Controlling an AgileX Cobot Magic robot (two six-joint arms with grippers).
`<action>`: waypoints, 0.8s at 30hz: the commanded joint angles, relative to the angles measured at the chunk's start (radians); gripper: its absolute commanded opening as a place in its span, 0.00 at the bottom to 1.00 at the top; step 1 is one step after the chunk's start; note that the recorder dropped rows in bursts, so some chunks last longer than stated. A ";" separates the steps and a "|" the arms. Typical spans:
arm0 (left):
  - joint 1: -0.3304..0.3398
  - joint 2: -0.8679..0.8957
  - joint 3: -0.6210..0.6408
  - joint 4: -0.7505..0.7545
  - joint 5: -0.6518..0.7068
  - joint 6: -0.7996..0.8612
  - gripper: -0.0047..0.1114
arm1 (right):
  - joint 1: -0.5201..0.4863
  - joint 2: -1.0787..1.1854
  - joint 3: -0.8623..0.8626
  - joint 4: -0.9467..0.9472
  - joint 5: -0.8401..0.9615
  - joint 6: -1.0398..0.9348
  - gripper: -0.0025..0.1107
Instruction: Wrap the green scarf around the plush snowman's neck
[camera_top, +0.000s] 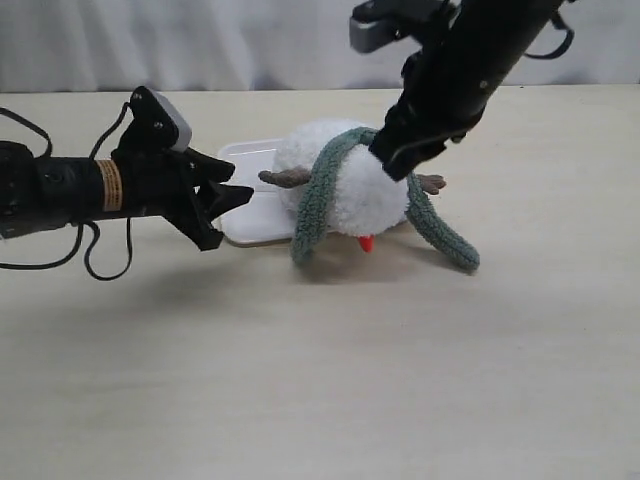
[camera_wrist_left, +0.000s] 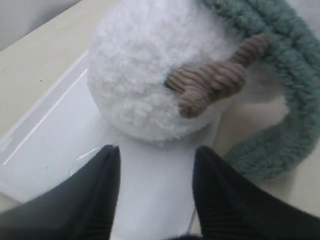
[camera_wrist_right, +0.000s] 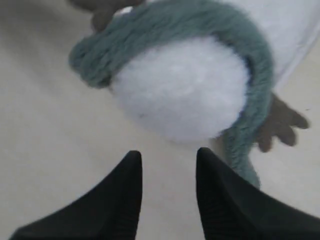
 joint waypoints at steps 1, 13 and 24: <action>-0.023 0.049 -0.006 -0.191 0.031 0.129 0.20 | 0.089 0.009 0.070 -0.055 -0.039 -0.068 0.24; -0.045 0.128 -0.039 -0.152 0.013 0.122 0.04 | 0.159 0.111 0.075 -0.217 -0.247 0.033 0.06; -0.080 0.172 -0.157 0.143 0.188 -0.177 0.04 | 0.159 0.113 0.075 -0.452 -0.495 0.237 0.06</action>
